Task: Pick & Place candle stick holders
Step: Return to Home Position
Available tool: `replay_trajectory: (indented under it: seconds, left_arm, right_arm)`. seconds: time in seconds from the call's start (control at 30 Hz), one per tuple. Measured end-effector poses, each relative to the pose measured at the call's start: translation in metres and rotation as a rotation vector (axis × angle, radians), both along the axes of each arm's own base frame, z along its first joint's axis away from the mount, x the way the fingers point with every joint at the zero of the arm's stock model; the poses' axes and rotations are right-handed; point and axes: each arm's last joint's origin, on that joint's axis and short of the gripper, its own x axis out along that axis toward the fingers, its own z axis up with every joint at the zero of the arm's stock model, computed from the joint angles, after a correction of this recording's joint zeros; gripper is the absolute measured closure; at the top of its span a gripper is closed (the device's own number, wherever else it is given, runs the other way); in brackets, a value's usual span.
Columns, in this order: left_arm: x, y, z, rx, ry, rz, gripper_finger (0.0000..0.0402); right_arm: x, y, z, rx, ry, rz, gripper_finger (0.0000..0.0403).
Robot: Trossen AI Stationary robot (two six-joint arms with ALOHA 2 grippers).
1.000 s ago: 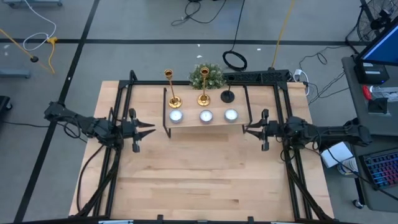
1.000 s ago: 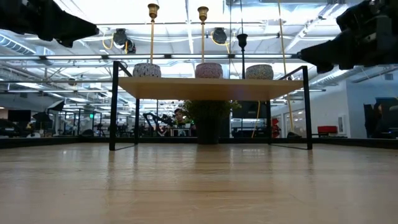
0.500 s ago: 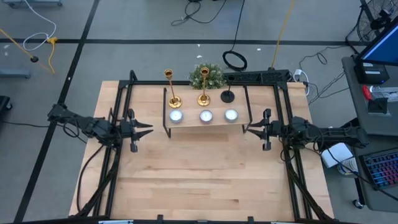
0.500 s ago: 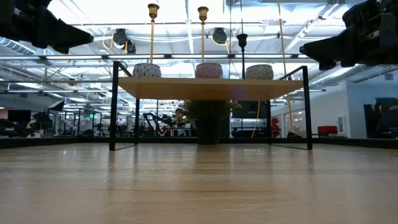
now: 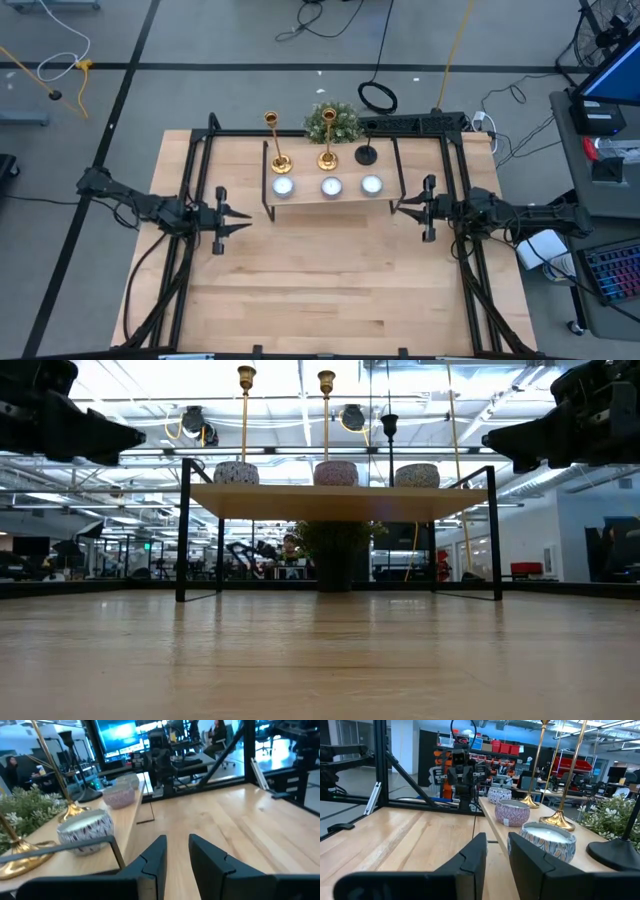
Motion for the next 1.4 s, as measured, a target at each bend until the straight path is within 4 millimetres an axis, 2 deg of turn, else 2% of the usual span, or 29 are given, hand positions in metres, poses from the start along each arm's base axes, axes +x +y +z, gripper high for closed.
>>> replay_trajectory:
  seconds: [0.37, 0.7, 1.0, 1.4]
  left_arm:
    - [0.001, 0.005, -0.004, 0.06, 0.013, 0.043, 0.0314]
    - [0.004, 0.019, -0.009, 0.021, 0.067, 0.085, 0.0314]
    - [0.004, 0.021, -0.013, 0.022, 0.107, 0.069, 0.0314]
    - [-0.008, 0.023, -0.004, 0.072, -0.009, 0.071, 0.0314]
  right_arm:
    - [0.0, 0.0, 0.0, 0.0, 0.001, 0.0, 0.0328]
    - [0.0, 0.0, 0.0, 0.0, 0.001, 0.0, 0.0328]
    - [0.0, 0.0, 0.0, 0.0, 0.001, 0.0, 0.0327]
    - [0.0, 0.0, 0.0, 0.0, 0.001, 0.0, 0.0327]
